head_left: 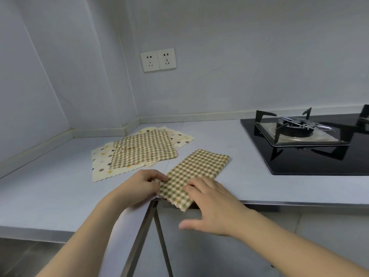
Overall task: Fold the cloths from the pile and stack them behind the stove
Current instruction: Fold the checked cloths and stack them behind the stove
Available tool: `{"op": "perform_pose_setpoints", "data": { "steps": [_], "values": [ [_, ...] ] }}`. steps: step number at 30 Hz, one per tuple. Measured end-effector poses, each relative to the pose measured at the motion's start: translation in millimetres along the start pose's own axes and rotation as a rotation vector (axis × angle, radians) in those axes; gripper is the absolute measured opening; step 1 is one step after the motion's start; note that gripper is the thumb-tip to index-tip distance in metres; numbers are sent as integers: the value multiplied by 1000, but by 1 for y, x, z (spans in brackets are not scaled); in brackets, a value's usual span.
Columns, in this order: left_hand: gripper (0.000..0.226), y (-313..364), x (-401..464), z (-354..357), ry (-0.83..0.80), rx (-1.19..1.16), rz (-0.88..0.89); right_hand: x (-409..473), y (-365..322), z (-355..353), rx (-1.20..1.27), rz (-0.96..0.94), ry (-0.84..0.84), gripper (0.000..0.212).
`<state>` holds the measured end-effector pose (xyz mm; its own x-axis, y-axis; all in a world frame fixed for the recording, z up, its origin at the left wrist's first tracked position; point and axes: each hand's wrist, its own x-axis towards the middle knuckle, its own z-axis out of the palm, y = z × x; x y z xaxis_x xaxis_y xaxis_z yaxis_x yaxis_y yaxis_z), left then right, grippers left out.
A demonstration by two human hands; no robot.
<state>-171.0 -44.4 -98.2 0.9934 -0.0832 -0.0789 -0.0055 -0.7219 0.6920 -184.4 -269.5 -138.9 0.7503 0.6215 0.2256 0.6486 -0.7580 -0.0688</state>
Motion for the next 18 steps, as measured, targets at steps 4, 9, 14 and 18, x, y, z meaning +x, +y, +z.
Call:
{"op": "perform_pose_setpoints", "data": {
  "steps": [4, 9, 14, 18],
  "values": [
    [42, 1, -19, -4, -95, 125, 6, -11, -1, 3, 105, 12, 185, 46],
    [10, 6, -29, -4, -15, -6, 72, -15, 3, -18, 355, 178, 252, 24],
    [14, 31, -8, 0, 78, -313, 71, -9, 14, -32, 616, 315, 282, 39],
    [15, 49, 30, 17, 185, -335, 32, 12, 35, -33, 563, 430, 263, 39]
  ]
}}
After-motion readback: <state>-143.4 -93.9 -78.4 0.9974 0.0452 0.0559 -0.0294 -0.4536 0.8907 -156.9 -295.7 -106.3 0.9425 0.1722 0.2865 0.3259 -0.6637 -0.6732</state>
